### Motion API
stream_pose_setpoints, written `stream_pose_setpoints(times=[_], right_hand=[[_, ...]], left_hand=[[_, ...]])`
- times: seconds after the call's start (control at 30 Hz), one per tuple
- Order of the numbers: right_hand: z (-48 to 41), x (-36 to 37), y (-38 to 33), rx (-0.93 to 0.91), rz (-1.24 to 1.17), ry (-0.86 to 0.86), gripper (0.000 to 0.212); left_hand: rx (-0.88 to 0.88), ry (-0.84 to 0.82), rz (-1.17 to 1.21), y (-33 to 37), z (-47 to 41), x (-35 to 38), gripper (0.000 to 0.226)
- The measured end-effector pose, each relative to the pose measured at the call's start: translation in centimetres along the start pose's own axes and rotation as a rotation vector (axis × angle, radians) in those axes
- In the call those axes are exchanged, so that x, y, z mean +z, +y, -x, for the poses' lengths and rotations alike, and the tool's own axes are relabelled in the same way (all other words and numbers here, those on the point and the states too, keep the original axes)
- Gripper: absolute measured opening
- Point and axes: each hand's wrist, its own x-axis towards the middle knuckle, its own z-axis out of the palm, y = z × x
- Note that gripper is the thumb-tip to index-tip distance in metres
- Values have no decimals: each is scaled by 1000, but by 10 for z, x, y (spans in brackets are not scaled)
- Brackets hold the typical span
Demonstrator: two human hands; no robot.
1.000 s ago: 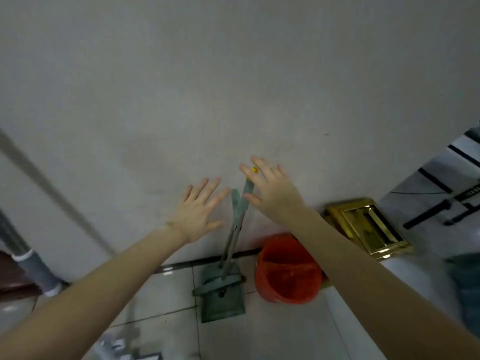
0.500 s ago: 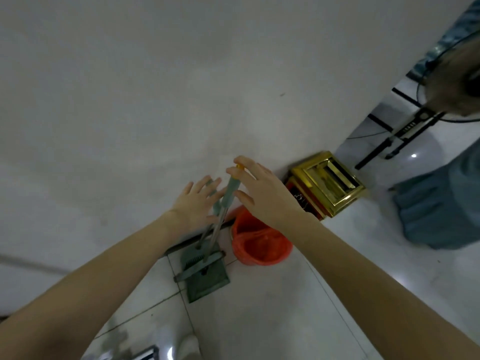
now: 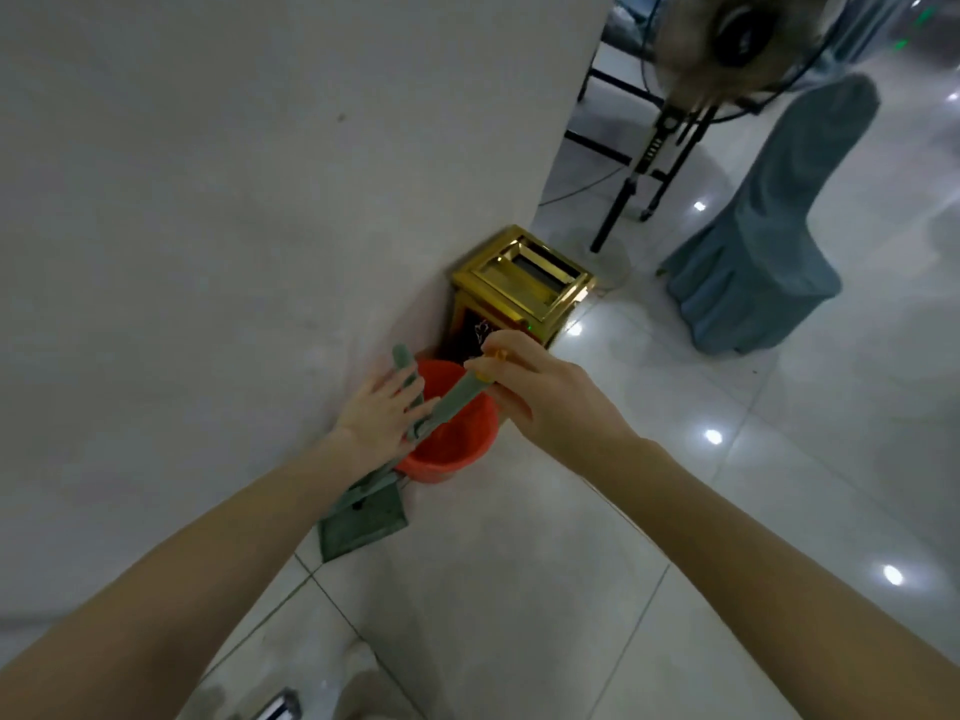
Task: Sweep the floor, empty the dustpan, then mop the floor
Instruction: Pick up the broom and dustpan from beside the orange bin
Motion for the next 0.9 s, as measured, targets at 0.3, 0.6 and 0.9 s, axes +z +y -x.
stream_pose_setpoints(times=[0.3, 0.6, 0.9], right_hand=[[116, -22, 25, 77, 26, 21, 23], [203, -17, 34, 124, 135, -108, 19], [220, 6, -11, 243, 505, -553, 19]], left_hand=[[141, 88, -136, 93, -11, -29, 44], [264, 160, -69, 175, 13, -7, 51], [385, 60, -84, 228, 25, -7, 37]])
